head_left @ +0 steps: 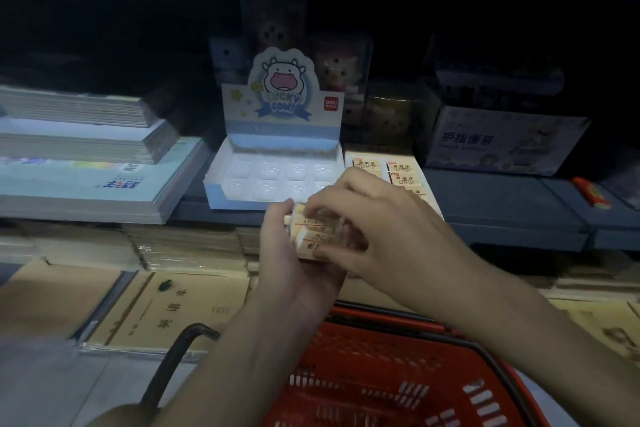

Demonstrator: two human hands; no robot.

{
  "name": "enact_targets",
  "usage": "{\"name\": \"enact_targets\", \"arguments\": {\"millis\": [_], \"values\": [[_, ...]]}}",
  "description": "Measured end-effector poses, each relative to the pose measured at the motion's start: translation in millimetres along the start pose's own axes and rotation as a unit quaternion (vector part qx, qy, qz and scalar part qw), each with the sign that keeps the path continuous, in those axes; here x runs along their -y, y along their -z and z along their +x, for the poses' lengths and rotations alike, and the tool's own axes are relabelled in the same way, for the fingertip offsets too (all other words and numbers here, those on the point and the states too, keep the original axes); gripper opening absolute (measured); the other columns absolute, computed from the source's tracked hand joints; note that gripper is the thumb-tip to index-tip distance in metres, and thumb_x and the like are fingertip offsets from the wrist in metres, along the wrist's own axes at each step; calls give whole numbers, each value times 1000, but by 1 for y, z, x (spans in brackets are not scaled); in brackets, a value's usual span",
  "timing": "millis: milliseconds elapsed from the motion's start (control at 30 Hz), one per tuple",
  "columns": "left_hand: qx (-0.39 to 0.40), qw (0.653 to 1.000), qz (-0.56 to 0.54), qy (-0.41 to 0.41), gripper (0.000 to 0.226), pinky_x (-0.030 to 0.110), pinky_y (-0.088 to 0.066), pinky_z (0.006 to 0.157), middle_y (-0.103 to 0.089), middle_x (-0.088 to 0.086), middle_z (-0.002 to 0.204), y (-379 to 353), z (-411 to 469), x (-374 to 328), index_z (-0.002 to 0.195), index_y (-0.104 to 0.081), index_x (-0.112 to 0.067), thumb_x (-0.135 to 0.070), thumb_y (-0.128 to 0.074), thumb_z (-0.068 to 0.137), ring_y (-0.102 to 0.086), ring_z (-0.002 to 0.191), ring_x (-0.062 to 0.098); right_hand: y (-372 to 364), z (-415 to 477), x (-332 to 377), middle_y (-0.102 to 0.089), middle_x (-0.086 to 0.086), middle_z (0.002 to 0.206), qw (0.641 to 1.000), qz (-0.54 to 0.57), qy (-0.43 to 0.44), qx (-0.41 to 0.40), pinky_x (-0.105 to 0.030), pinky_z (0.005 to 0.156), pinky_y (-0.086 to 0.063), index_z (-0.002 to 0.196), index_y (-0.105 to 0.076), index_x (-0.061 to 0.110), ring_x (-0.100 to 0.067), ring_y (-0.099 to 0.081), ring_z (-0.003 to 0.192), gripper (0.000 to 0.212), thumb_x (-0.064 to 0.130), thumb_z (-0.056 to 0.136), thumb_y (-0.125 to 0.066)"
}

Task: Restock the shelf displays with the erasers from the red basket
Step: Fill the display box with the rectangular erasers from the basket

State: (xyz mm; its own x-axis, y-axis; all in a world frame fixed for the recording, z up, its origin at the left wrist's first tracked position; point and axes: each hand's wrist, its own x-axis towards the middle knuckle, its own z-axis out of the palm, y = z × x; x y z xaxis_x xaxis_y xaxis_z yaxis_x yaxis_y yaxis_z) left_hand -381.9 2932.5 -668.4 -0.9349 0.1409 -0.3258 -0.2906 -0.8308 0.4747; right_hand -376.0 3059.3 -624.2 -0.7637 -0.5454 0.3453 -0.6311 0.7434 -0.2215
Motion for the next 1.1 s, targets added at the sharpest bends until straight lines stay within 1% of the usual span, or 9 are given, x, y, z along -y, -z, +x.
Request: {"name": "enact_targets", "arguments": {"millis": [167, 267, 367, 467, 567, 667, 767, 933, 1100], "values": [[-6, 1000, -4, 6, 62, 33, -52, 71, -70, 6, 73, 2, 0, -1, 61, -74, -11, -45, -44, 103, -73, 65, 20, -14, -1, 2, -55, -1, 110, 982, -155, 106, -22, -37, 59, -46, 124, -65, 30, -22, -53, 91, 31, 24, 94, -68], [-18, 1000, -5, 7, 61, 29, -51, 61, -66, 3, 65, 1, -1, -4, 56, -70, -14, -44, -45, 102, -69, 56, 17, -16, 0, 2, -59, -3, 109, 974, -184, 125, -41, -36, 61, -42, 121, -66, 26, -25, -56, 89, 26, 22, 95, -61], [-23, 1000, -12, 12, 53, 22, -56, 54, -67, 3, 65, 1, -2, -6, 64, -69, -13, -43, -45, 101, -70, 56, 17, -15, -2, 1, -57, 1, 115, 986, -118, 114, -40, -38, 64, -50, 126, -65, 29, -20, -55, 97, 32, 23, 95, -60], [-28, 999, -21, 14, 29, 28, -58, 63, -68, 5, 80, 4, 2, -8, 94, -62, -16, -40, -47, 97, -71, 68, 21, -13, -2, 1, -57, 9, 111, 995, 24, 72, -64, -36, 71, -54, 124, -69, 28, -11, -58, 95, 32, 24, 92, -70], [-43, 997, -57, 12, 23, 31, -55, 73, -70, 9, 95, 5, 6, -9, 101, -64, -16, -33, -51, 93, -71, 84, 26, 0, 5, 3, -66, 11, 91, 974, 191, -5, -123, -37, 72, -54, 98, -76, 21, -11, -64, 83, 15, 24, 85, -83], [-89, 991, -102, 6, 22, 22, -53, 55, -72, 10, 85, 2, 3, -10, 91, -68, -9, -26, -55, 93, -70, 66, 22, 20, 12, -9, -71, 6, 83, 943, 262, -107, -174, -42, 69, -58, 90, -73, 24, -16, -68, 71, 13, 26, 83, -84], [-131, 982, -135, 10, 25, 20, -49, 45, -68, 14, 91, 0, 1, -12, 97, -72, -6, -26, -58, 92, -66, 75, 23, 28, 14, -37, -68, 7, 77, 931, 225, -203, -205, -34, 65, -56, 93, -71, 33, -7, -63, 65, 12, 30, 87, -80], [-131, 980, -148, 4, 28, 21, -48, 44, -69, 15, 83, -2, 1, -12, 99, -73, -4, -28, -58, 93, -64, 69, 21, 10, 11, -69, -74, 6, 69, 912, 203, -341, -108, -21, 55, -44, 93, -72, 31, 4, -65, 57, 12, 35, 87, -81], [-133, 980, -144, 3, 29, 23, -51, 48, -69, 16, 89, 0, 2, -11, 100, -73, -3, -28, -57, 94, -64, 71, 22, 12, 12, -69, -77, 6, 83, 934, 157, -321, 8, -24, 67, -51, 105, -72, 32, -1, -70, 75, 27, 32, 82, -86]]}}
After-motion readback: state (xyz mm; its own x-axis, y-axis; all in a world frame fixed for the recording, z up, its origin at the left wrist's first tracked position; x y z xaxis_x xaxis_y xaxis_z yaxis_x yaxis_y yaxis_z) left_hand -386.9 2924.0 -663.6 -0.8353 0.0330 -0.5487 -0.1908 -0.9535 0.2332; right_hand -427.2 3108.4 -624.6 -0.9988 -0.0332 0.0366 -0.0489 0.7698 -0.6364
